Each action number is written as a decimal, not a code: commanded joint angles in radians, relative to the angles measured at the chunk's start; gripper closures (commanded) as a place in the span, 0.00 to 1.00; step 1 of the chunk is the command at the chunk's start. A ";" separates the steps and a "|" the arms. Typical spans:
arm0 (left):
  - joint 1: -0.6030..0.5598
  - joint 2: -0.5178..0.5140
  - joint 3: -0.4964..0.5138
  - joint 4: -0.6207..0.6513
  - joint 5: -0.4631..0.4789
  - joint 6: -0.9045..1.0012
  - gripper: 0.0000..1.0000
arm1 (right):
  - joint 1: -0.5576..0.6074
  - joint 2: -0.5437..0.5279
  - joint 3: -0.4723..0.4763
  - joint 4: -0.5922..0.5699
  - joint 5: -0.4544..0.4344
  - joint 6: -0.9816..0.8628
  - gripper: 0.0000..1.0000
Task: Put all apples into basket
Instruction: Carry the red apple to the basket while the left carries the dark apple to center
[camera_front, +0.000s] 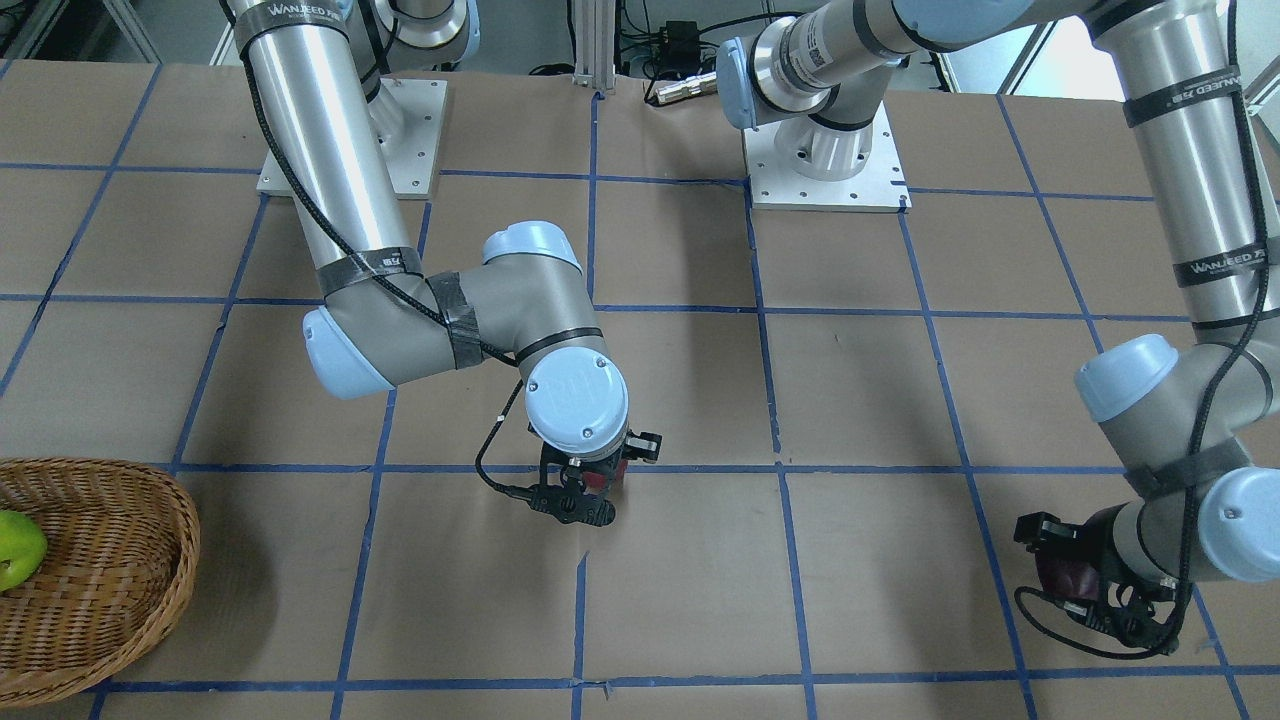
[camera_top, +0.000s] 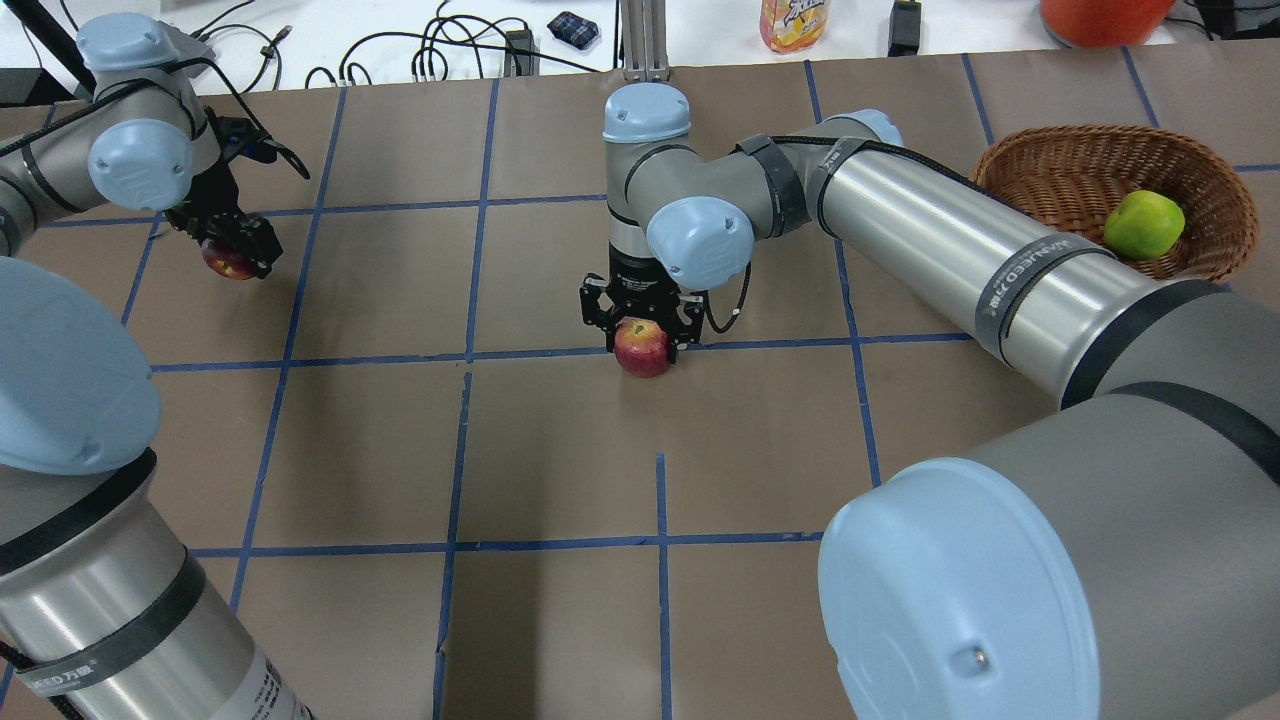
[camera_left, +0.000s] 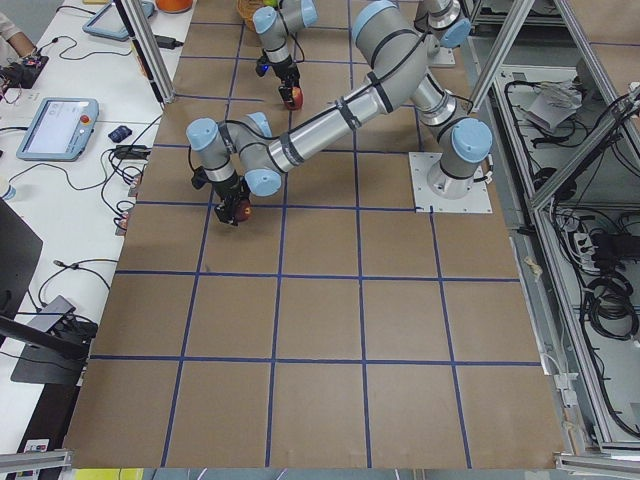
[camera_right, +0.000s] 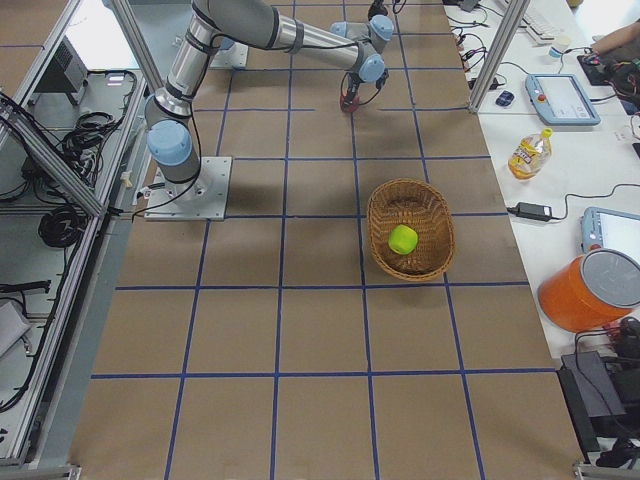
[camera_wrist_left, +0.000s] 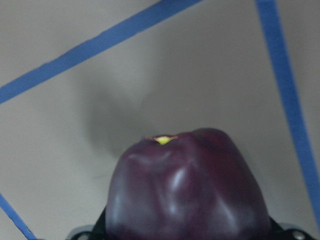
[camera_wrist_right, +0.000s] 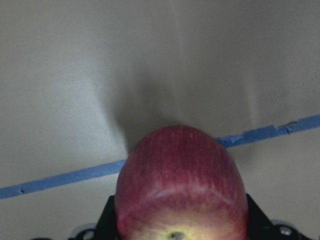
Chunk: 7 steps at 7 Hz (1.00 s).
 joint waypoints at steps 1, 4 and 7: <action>-0.072 0.085 -0.042 -0.073 -0.105 -0.241 0.62 | -0.025 -0.037 -0.031 0.018 -0.020 -0.001 1.00; -0.329 0.165 -0.120 -0.048 -0.216 -0.692 0.61 | -0.305 -0.167 -0.086 0.197 -0.067 -0.126 1.00; -0.627 0.096 -0.139 0.037 -0.294 -1.028 0.61 | -0.539 -0.192 -0.080 0.198 -0.168 -0.472 1.00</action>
